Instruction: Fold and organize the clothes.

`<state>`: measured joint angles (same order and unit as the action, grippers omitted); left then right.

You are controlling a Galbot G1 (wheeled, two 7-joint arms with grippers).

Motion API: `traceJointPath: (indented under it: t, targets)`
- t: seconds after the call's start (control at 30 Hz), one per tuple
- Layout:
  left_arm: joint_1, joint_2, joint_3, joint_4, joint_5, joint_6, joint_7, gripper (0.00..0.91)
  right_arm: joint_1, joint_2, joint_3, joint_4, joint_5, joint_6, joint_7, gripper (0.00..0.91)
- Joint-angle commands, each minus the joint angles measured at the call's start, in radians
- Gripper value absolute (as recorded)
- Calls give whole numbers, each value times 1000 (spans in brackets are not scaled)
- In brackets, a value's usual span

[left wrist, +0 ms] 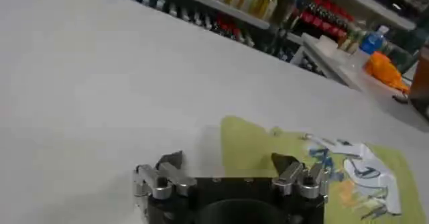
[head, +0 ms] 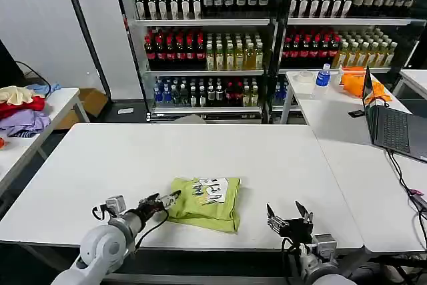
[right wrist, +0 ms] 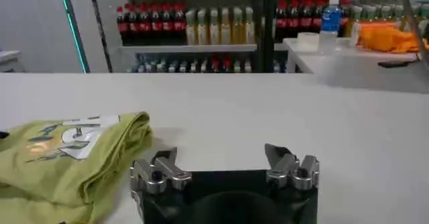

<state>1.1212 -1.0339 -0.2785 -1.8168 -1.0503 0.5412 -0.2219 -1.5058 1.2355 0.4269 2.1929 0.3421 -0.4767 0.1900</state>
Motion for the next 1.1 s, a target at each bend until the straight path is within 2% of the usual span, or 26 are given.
traceJointPath:
  t: [0.03, 0.23, 0.27, 0.33, 0.37, 0.43, 0.47, 0.7, 1.1]
  targets:
    - [0, -57, 13, 75, -73, 26, 5, 907, -7, -5, 12, 23, 4, -4, 1, 907]
    - [20, -78, 6, 37, -154, 36, 1, 887, -21, -10, 23, 41, 7, -9, 3, 907]
    - [21, -81, 5, 33, -166, 36, 1, 766, -23, -10, 23, 42, 7, -9, 3, 907]
    - [21, -91, 1, 34, -186, 35, 0, 625, -27, -8, 21, 42, 4, -9, 4, 907]
    - [19, -96, -2, 37, -191, 35, -1, 433, -28, -7, 20, 42, 3, -9, 4, 907]
    - [19, -99, -4, 40, -204, 35, -1, 333, -29, -4, 18, 42, 1, -9, 6, 907]
    - [20, -99, -5, 40, -208, 35, 0, 252, -30, -2, 17, 43, 0, -9, 5, 907]
    - [20, -108, -22, 53, -253, 35, -3, 171, -31, 16, 6, 40, -11, -9, 5, 907]
    - [13, -109, -98, 23, -384, 35, -23, 131, -29, 19, 13, 39, -10, -8, 5, 907]
